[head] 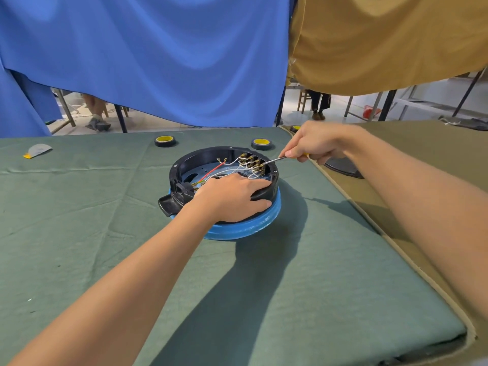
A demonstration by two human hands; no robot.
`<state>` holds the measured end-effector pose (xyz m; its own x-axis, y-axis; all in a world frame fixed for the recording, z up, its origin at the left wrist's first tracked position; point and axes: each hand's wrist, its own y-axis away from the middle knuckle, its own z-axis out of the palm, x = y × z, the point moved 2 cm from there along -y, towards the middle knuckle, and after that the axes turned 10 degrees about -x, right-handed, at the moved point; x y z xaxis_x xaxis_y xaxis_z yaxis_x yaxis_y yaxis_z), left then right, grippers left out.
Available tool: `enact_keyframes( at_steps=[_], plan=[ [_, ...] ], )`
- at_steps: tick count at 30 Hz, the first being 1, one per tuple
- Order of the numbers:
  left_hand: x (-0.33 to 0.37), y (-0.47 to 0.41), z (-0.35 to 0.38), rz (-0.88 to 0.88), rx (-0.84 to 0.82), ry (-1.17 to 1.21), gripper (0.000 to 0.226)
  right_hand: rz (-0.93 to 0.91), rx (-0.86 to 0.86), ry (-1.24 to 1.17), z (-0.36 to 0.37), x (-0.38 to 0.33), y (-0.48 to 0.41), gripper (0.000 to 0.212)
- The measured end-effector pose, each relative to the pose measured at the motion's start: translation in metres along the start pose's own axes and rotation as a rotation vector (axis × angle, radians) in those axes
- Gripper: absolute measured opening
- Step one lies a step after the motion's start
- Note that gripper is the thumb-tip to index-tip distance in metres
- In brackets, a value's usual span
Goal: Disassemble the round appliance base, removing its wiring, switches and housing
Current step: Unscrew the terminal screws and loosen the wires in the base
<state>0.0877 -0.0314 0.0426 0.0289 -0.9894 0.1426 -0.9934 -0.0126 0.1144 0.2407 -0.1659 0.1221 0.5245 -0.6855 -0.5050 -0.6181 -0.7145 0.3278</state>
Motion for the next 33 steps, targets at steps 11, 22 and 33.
enact_keyframes(
  at_steps=[11,22,33],
  plan=[
    [0.001,0.001,0.001,-0.010,0.003,-0.014,0.044,-0.104,0.313,0.465,0.044,-0.015,0.025,0.027],
    [0.000,0.000,0.000,-0.003,-0.008,0.019,0.042,-0.023,-0.101,-0.240,0.010,0.017,0.002,0.023],
    [0.000,0.000,0.001,0.009,0.020,-0.022,0.043,-0.194,0.191,0.208,0.028,-0.005,0.012,0.023]
  ],
)
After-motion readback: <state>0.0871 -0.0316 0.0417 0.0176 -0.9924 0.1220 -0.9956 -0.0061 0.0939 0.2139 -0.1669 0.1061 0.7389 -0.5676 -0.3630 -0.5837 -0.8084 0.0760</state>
